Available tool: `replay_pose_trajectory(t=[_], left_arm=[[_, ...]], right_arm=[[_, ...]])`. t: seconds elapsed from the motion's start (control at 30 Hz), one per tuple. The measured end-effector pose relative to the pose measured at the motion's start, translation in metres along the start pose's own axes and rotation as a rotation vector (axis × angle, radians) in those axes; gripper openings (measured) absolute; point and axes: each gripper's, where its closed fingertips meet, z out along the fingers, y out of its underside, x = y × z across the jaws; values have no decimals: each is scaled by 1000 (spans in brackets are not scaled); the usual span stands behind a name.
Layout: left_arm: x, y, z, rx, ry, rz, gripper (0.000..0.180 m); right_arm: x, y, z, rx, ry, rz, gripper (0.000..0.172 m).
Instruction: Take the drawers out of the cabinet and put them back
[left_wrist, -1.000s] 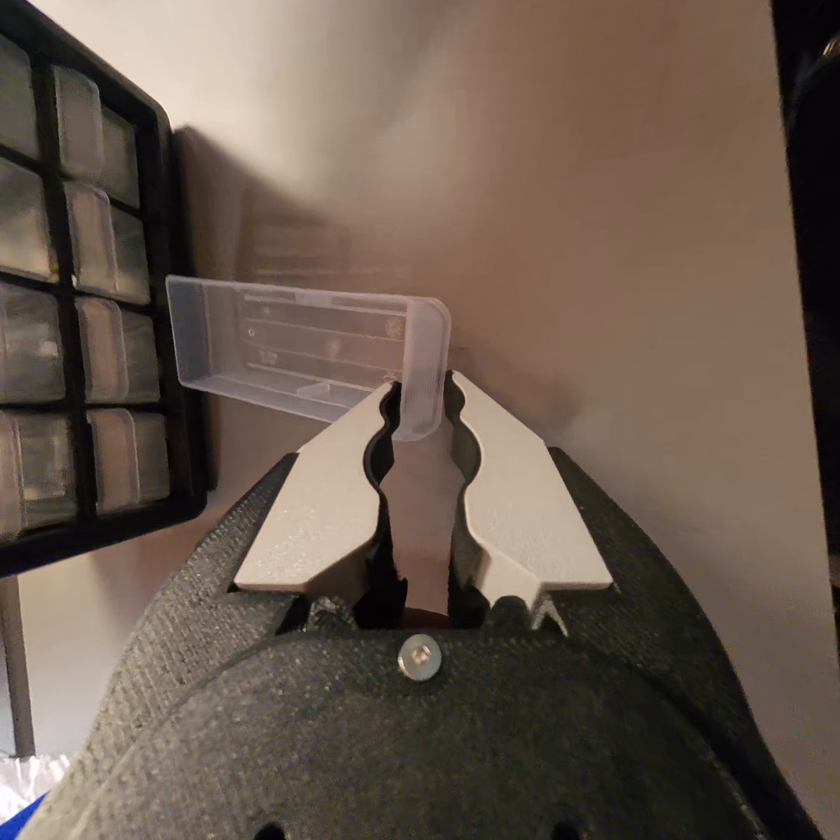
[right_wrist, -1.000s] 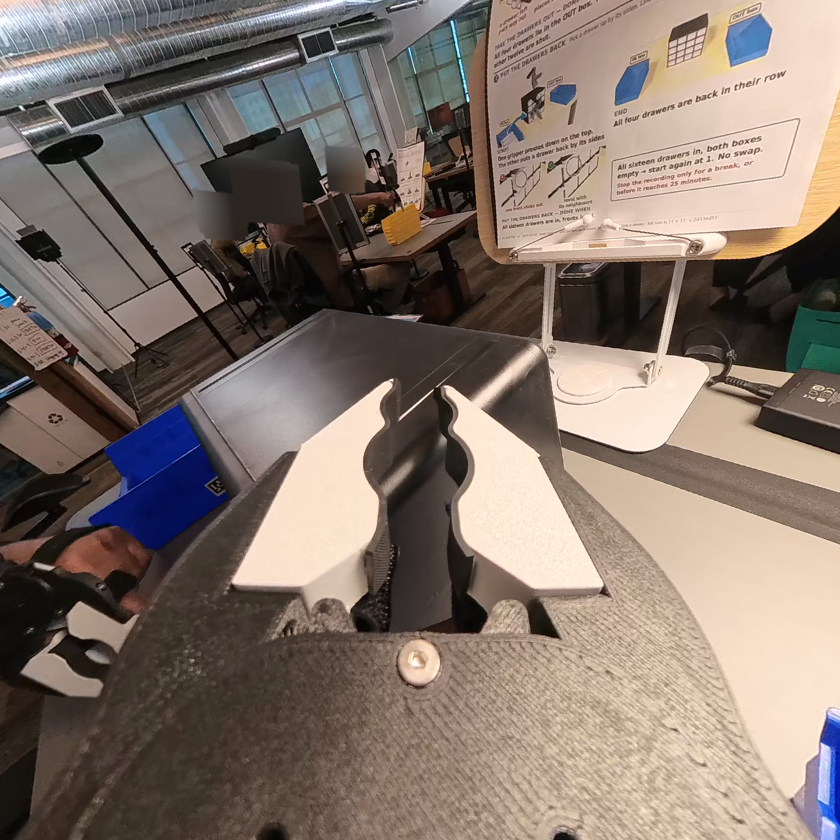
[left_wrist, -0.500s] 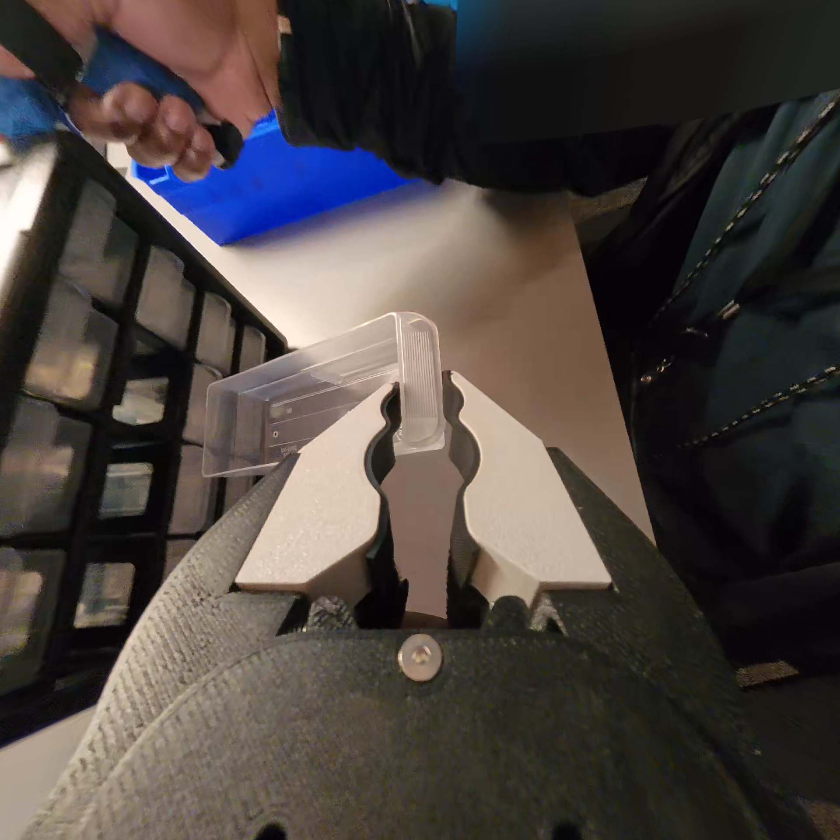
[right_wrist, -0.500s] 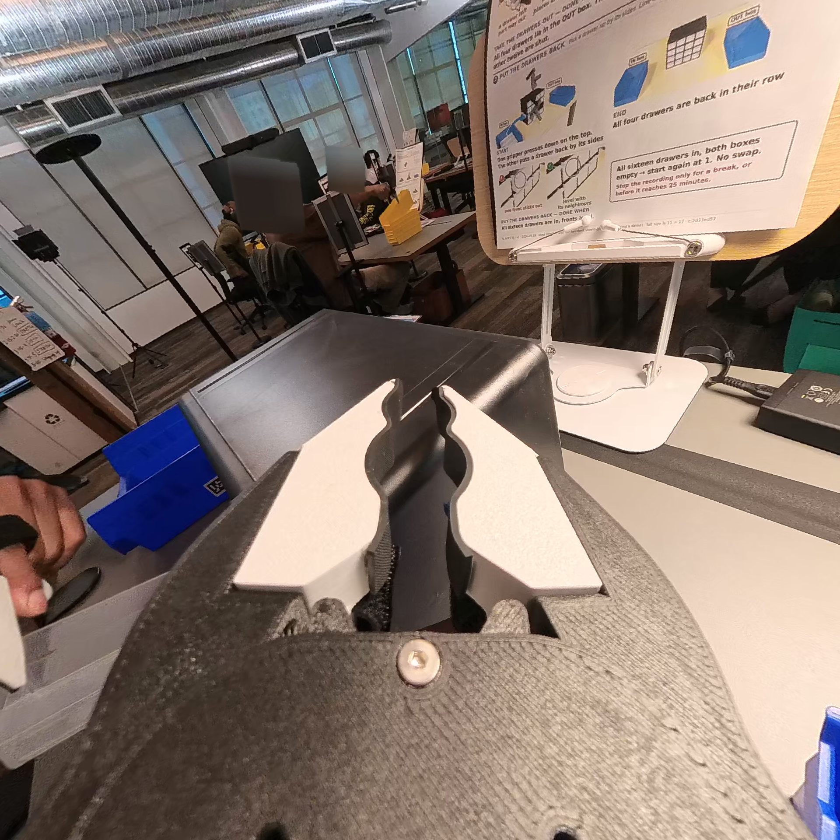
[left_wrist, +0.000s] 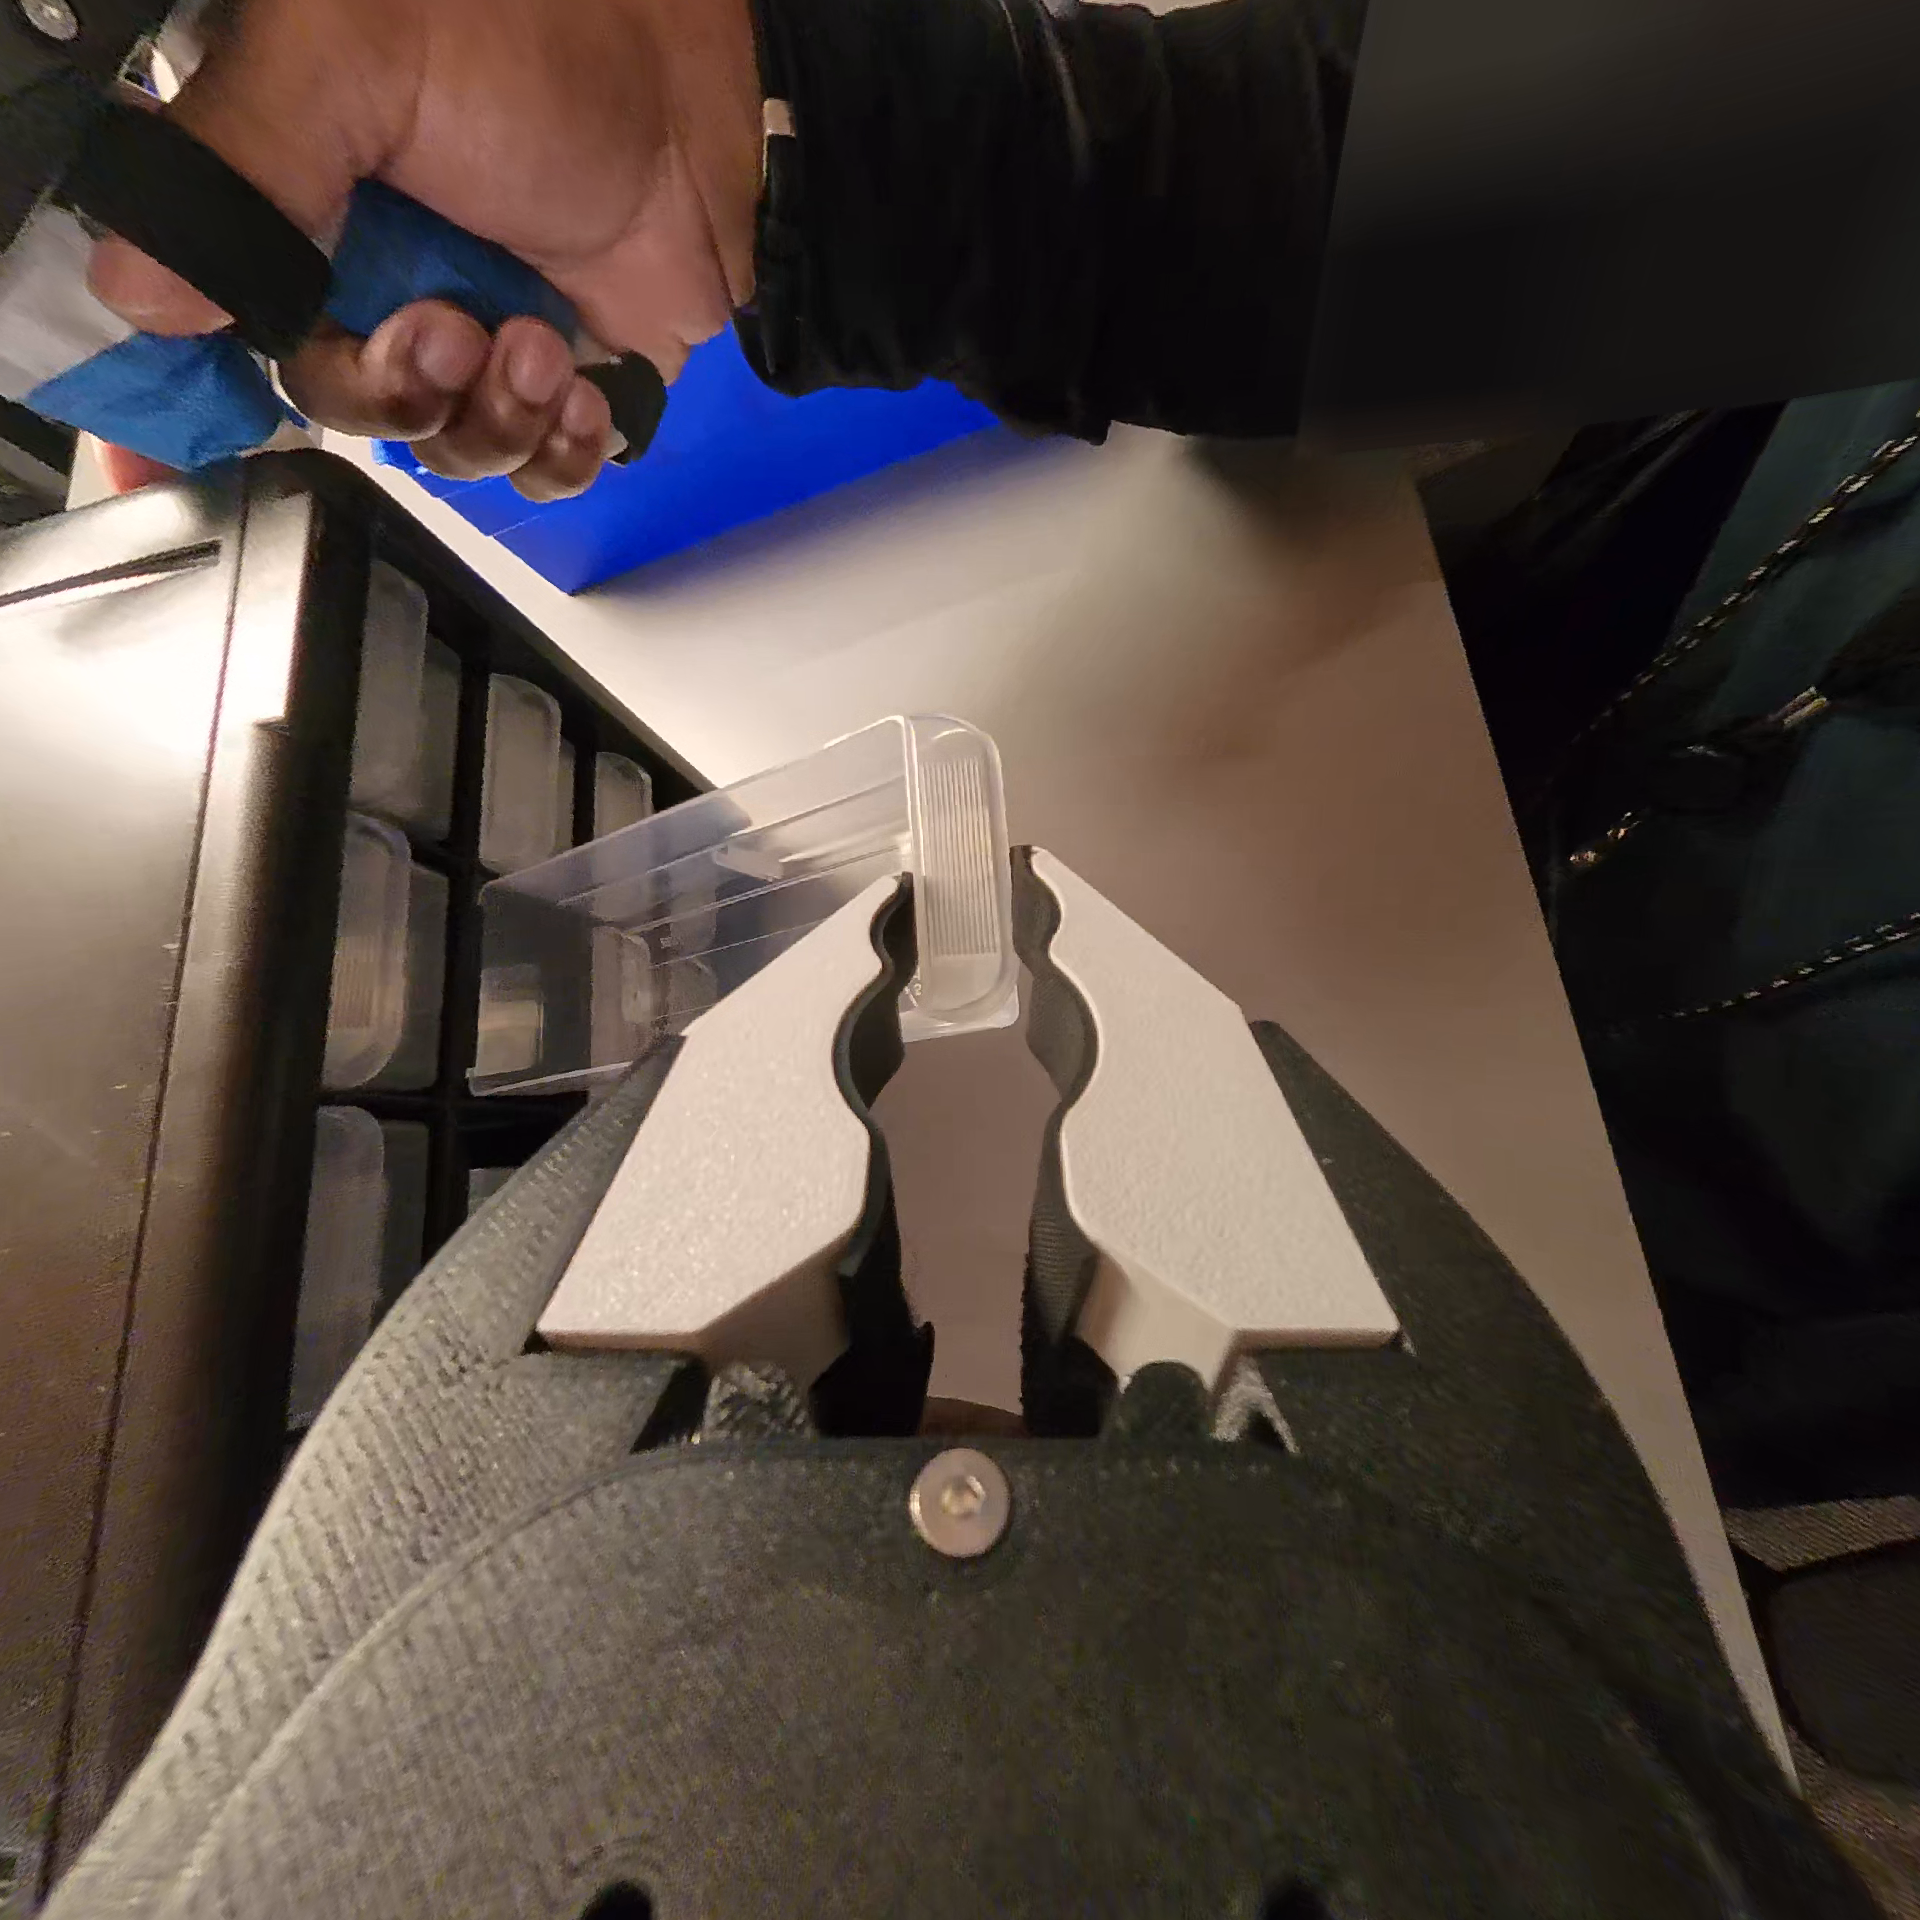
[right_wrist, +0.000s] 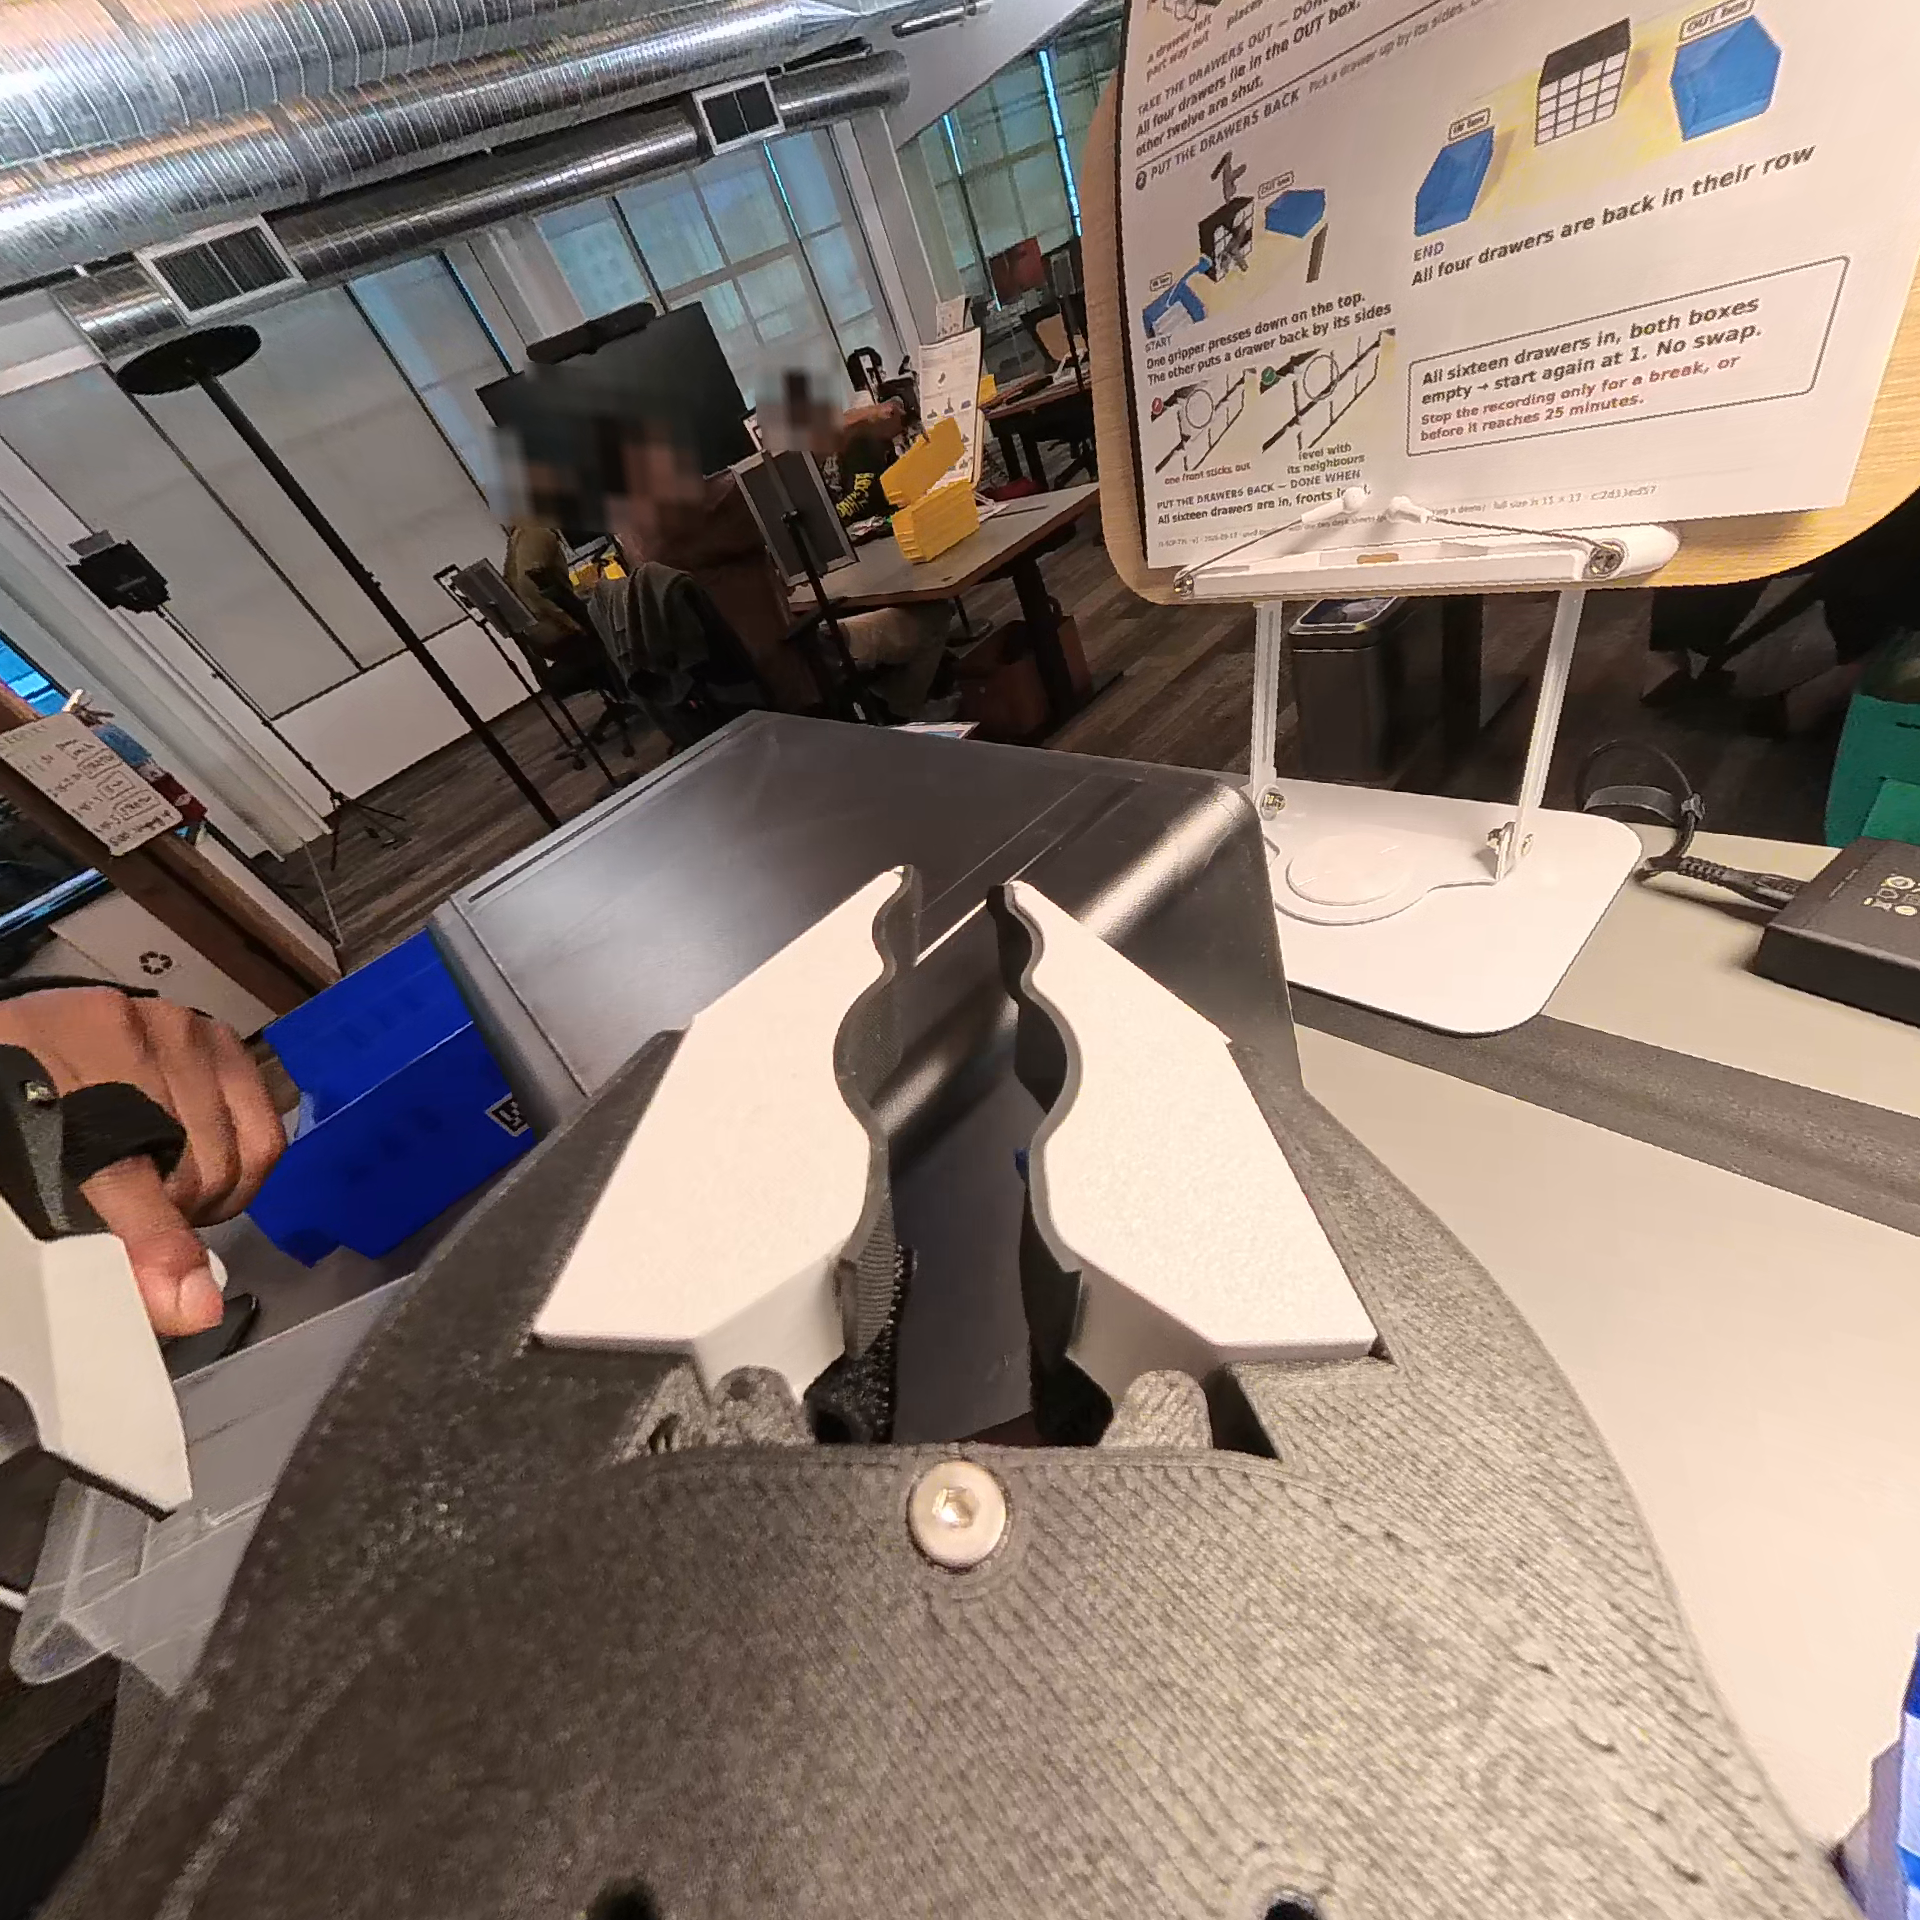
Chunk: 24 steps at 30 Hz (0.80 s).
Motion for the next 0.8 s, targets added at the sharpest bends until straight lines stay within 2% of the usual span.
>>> replay_pose_trajectory(t=[0.17,0.43,0.63,0.8], left_arm=[[-1,-4,-3,10,-14,34,18],[-8,14,9,-47,-95,126,18],[-9,15,14,-32,-124,171,18],[-10,24,18,-99,-191,221,18]], right_arm=[[0,0,0,0,-1,0,16],[0,0,0,0,3,-2,16],[0,0,0,0,2,-2,16],[0,0,0,0,0,-1,16]])
